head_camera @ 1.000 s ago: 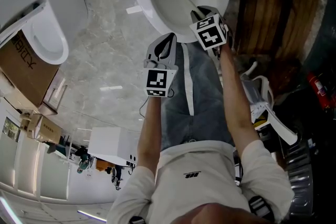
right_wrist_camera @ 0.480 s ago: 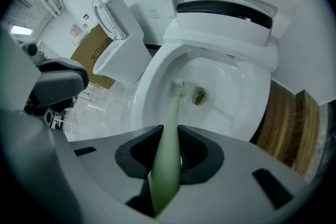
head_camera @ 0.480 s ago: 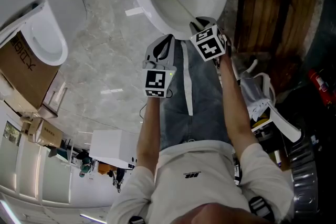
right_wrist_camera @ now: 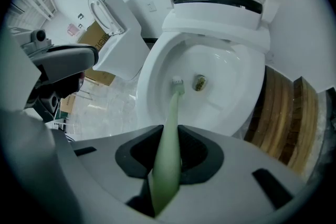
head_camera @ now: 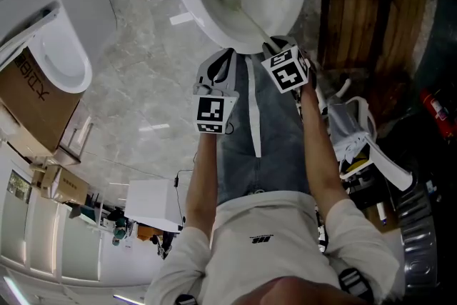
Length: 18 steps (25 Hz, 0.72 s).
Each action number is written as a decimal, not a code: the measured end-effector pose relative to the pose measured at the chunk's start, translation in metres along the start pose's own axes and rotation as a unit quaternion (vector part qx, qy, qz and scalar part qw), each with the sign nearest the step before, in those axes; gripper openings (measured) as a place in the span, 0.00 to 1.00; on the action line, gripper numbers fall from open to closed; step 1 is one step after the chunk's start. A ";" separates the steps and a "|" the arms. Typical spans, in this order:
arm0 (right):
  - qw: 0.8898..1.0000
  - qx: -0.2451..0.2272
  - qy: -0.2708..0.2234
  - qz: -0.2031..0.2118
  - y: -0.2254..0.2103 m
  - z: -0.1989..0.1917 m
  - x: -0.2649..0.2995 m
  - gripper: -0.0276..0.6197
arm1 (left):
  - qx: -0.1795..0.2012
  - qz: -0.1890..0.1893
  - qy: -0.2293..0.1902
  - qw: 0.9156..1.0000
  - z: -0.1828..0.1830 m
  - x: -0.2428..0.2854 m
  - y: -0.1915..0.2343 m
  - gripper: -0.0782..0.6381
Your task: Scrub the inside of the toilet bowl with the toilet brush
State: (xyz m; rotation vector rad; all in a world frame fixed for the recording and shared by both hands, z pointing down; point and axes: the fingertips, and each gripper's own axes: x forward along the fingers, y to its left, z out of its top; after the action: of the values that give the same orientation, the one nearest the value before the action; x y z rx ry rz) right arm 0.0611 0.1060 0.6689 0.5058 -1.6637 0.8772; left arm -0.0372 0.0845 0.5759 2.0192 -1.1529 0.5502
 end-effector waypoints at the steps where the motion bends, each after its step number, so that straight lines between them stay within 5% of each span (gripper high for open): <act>1: 1.000 0.004 0.004 0.000 0.000 -0.004 0.000 0.16 | 0.000 -0.001 0.001 1.000 0.000 0.000 -0.001 0.12; 18: 0.997 0.042 0.054 -0.033 -0.025 -0.033 0.021 0.16 | -0.002 -0.004 0.011 1.000 -0.004 0.007 -0.002 0.12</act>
State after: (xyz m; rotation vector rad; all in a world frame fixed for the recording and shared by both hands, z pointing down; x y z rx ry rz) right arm 0.0939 0.1183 0.6992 0.5590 -1.5095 0.9123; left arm -0.0316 0.0845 0.5824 2.0086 -1.1309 0.5638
